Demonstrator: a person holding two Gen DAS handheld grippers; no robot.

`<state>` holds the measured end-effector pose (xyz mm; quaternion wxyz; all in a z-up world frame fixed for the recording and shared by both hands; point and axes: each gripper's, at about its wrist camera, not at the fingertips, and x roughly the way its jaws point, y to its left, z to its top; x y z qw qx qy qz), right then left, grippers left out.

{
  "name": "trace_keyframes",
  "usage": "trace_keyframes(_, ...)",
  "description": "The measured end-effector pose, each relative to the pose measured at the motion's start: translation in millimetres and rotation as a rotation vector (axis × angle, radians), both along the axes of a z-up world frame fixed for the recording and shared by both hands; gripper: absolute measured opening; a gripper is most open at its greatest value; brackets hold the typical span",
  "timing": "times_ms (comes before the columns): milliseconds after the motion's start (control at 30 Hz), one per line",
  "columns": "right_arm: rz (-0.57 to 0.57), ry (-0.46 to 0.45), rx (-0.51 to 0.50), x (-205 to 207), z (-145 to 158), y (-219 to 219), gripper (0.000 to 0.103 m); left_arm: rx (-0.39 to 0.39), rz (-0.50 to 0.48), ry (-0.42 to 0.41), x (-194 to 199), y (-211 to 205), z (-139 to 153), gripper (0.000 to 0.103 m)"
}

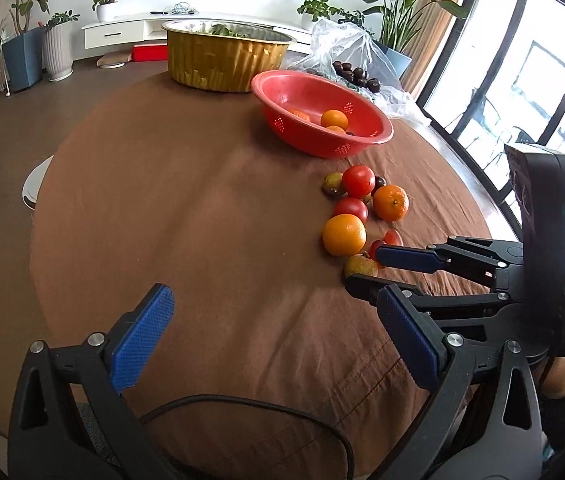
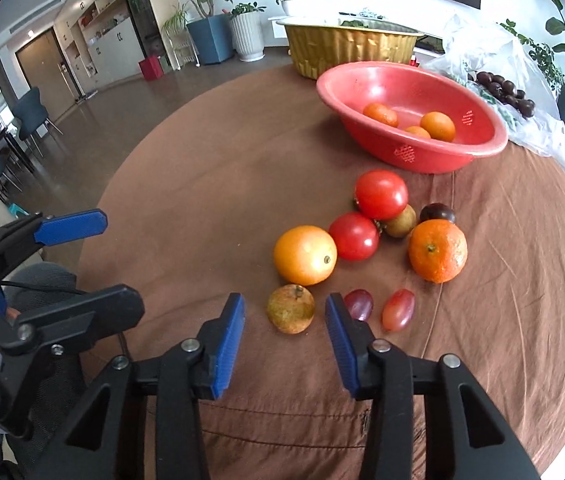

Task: Organize fruits
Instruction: 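Grasp a brown pear with the right tool while the left tool grasps an orange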

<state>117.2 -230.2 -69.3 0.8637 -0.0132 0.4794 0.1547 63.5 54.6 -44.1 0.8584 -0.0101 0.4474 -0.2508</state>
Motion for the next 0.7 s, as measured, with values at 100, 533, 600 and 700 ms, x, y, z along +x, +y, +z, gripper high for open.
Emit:
trace_keyframes(100, 0.016, 0.005, -0.03, 6.1, -5.2, 2.5, 0.042, 0.004, 0.004, 0.004, 1.4, 0.5, -1.3, 0.103)
trace_keyframes(533, 0.045, -0.002, -0.103, 3.1, -9.1, 8.8, 0.029, 0.028, 0.002, 0.013, 4.1, -4.4, -5.8, 0.103)
trace_keyframes(600, 0.042, -0.001, -0.095, 1.5, -8.9, 7.3, 0.029, 0.035, 0.0, 0.014, 3.8, -5.5, -6.7, 0.103)
trace_keyframes(700, 0.037, 0.003, -0.079, 0.4, -8.3, 5.2, 0.029, 0.045, -0.001, 0.014, 4.1, -7.6, -7.7, 0.103)
